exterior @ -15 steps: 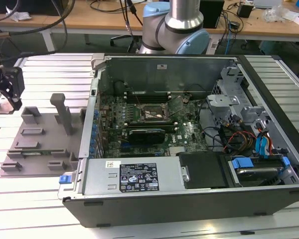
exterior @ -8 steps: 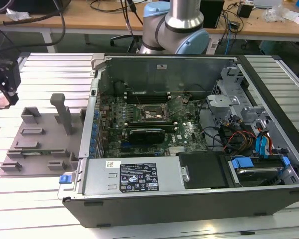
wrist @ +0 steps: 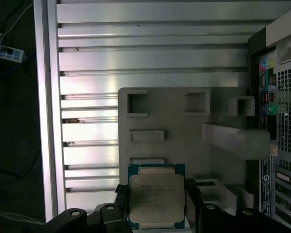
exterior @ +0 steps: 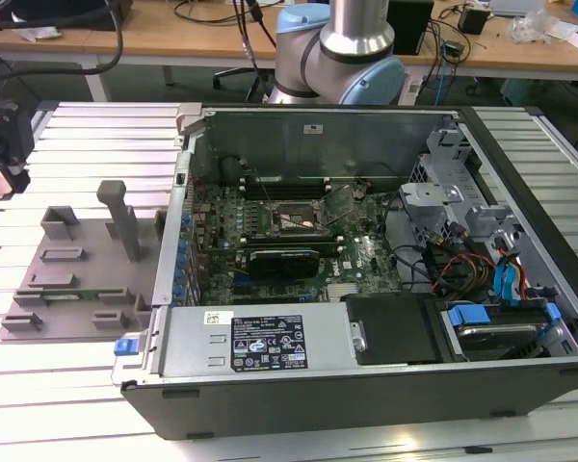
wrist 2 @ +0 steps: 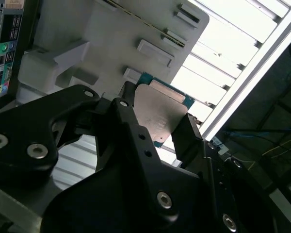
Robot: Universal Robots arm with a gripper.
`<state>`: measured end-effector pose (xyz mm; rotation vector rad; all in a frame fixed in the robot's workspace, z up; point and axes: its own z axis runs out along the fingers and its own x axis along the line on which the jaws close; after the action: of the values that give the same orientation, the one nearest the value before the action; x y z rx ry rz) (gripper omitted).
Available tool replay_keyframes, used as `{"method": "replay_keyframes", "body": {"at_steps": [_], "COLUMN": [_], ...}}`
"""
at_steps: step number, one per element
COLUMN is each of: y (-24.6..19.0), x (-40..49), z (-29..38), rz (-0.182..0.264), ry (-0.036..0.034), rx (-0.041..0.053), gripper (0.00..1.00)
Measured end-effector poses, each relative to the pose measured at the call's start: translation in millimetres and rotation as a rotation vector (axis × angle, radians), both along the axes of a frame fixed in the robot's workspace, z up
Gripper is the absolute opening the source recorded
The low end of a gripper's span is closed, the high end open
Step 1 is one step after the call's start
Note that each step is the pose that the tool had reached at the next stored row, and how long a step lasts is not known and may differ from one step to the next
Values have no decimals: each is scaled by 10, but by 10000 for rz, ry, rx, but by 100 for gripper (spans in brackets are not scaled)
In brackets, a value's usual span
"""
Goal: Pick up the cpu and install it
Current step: 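Pick up the cpu and move it towards the insertion slot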
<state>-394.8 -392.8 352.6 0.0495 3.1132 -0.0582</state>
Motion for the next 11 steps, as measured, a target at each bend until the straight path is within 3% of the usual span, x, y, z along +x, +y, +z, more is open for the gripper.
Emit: {"method": "replay_keyframes", "body": {"at_steps": [3,4,6,11], "y": [0,0,0,0], "x": [0,0,0,1], "z": [73,141,188,190], "rz": [0,0,0,0], "ry": [0,0,-1,1], "rx": [0,0,0,-1], "gripper": [55,55,55,55]}}
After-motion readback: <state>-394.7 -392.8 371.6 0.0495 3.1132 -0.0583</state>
